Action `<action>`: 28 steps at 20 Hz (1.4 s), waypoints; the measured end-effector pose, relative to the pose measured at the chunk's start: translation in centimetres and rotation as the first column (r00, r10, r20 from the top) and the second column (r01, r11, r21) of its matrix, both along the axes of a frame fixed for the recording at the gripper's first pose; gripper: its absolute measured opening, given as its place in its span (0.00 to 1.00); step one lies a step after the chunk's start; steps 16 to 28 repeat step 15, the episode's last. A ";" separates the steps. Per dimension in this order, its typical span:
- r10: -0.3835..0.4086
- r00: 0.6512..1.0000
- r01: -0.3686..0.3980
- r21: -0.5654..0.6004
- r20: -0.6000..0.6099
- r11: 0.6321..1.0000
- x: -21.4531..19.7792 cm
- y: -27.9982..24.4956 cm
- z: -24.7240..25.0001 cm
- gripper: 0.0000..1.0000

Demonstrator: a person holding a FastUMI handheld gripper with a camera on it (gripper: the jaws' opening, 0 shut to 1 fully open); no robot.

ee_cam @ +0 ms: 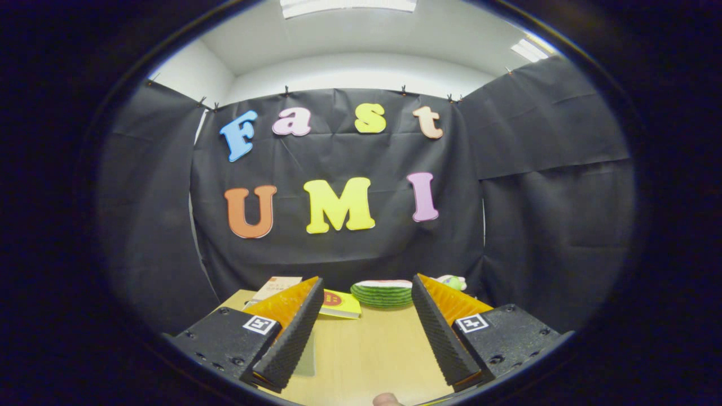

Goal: Open the storage box then place both shoes into the box .Put the left shoe in first, then the right shoe, with the right side of both shoes facing outward in a uniform manner.

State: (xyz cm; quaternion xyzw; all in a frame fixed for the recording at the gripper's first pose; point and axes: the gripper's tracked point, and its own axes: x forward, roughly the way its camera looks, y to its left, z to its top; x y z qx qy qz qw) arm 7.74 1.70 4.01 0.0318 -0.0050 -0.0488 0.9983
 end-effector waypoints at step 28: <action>-0.023 0.997 0.022 0.010 0.078 1.000 -0.9 -1.3 -1.5 1.00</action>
